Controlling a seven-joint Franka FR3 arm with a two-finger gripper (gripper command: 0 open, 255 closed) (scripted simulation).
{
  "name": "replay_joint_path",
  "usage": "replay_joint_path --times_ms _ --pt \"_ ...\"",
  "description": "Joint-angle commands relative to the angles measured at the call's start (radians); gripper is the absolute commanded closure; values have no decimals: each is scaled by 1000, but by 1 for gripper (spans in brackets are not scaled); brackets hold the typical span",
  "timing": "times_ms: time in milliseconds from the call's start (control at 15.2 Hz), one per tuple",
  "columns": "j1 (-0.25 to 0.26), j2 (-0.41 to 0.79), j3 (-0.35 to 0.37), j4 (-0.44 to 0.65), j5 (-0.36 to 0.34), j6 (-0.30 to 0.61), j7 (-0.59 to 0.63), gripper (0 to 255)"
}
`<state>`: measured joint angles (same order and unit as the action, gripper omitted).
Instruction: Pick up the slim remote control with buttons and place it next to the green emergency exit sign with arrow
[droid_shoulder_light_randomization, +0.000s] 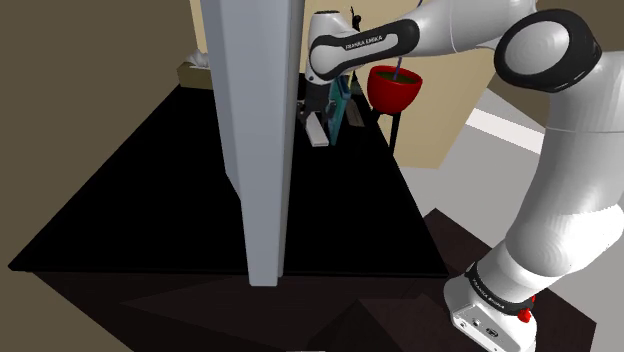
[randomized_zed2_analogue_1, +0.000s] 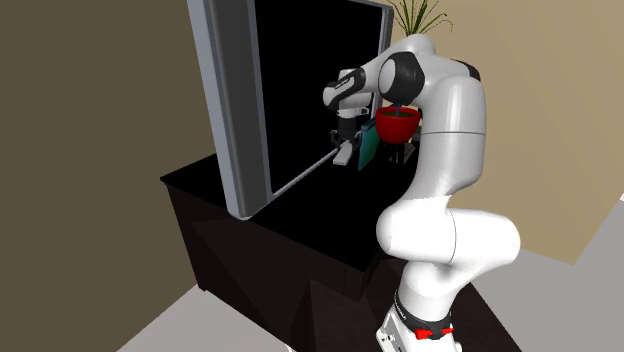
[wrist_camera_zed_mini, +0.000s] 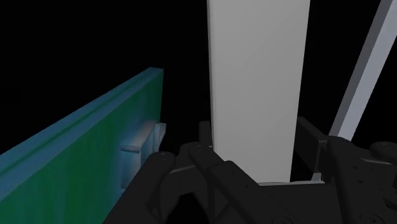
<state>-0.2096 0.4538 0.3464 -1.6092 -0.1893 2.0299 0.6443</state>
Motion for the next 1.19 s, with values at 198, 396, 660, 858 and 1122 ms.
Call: replay_joint_path --times_ms 198,396,660,858,1122 --pt "2 26 -6 -32 -12 57 9 255" --pt "3 33 -8 -38 -15 69 11 255" --pt "3 33 -8 -38 -15 69 11 255" --pt "3 33 -8 -38 -15 69 11 0" --pt "3 33 -8 -38 -15 69 11 0"
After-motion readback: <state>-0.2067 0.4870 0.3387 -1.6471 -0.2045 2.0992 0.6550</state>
